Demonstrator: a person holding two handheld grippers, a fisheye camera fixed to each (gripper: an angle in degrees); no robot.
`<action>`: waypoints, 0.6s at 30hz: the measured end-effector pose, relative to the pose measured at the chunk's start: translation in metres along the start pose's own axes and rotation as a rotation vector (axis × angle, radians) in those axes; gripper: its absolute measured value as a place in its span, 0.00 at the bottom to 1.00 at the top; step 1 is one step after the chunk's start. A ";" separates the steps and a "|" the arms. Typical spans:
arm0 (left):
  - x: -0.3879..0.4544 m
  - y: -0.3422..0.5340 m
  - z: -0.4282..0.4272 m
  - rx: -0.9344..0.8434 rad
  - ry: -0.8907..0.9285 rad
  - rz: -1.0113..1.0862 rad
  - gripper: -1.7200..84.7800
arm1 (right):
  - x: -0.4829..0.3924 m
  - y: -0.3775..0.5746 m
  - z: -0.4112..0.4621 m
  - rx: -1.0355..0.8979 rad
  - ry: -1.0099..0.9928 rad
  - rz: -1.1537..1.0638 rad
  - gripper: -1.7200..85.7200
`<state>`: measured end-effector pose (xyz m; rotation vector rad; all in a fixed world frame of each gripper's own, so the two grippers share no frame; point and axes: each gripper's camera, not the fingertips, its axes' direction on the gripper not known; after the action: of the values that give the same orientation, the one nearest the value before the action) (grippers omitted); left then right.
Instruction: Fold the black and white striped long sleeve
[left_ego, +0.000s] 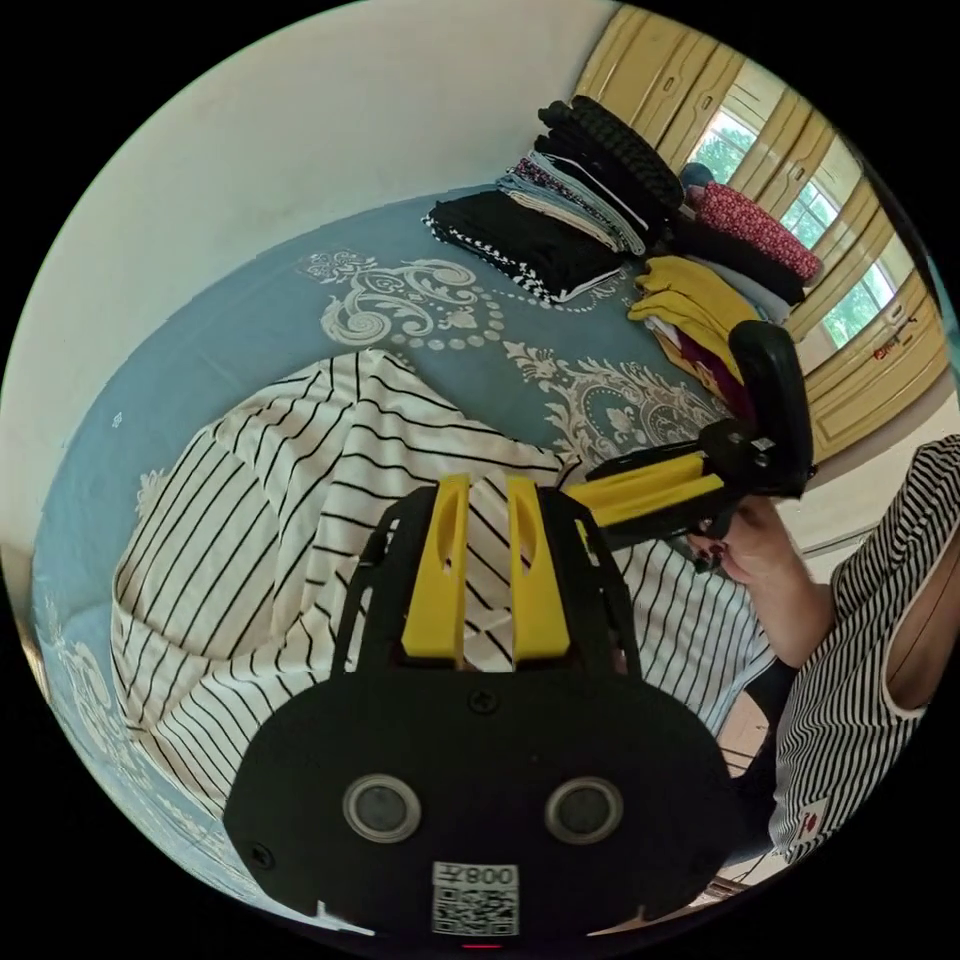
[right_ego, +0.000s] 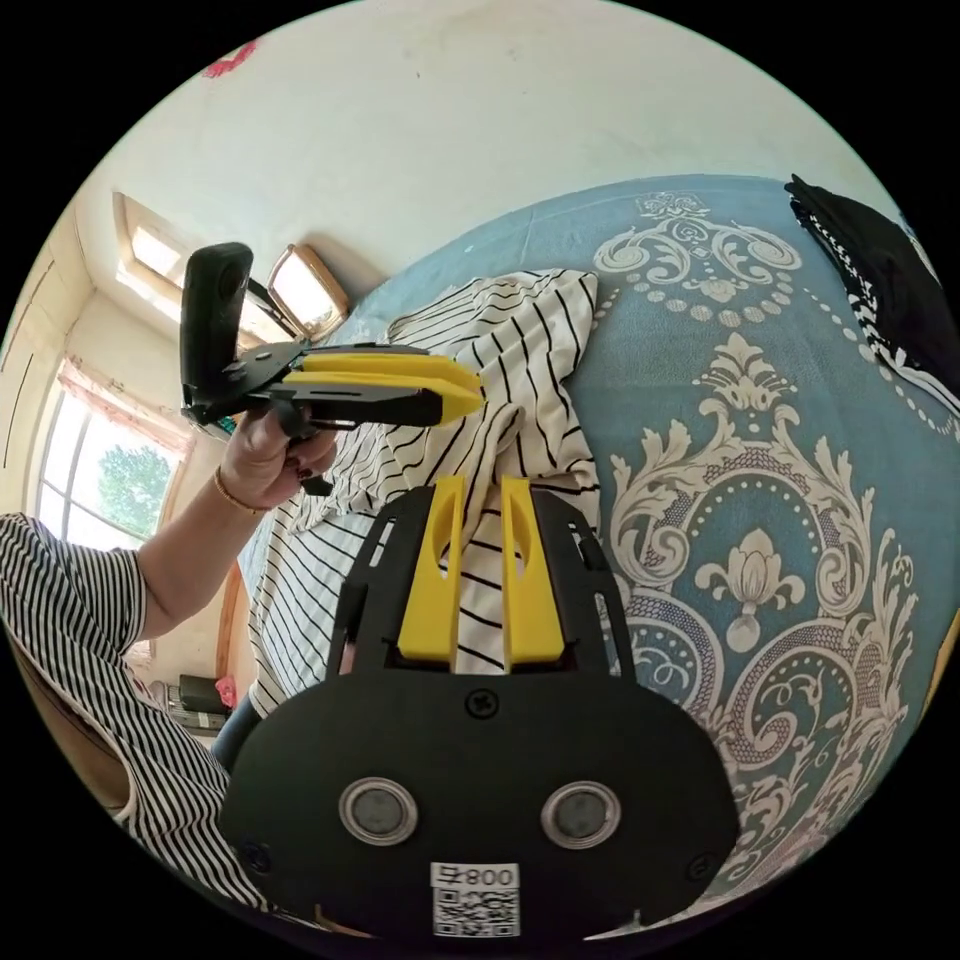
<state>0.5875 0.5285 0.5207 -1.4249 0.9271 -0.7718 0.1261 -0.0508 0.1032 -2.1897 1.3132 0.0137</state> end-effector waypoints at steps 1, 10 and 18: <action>0.000 -0.004 0.004 -0.010 -0.005 0.012 0.07 | 0.001 0.002 0.000 -0.003 0.004 -0.003 0.10; 0.002 -0.009 0.006 0.052 0.042 0.014 0.03 | 0.022 0.025 0.007 -0.056 0.038 -0.027 0.06; 0.005 -0.001 0.017 0.102 0.049 -0.017 0.03 | 0.046 0.044 -0.011 0.043 0.006 -0.020 0.03</action>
<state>0.6052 0.5317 0.5202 -1.3315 0.9012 -0.8585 0.1110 -0.1088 0.0784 -2.1680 1.2834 -0.0287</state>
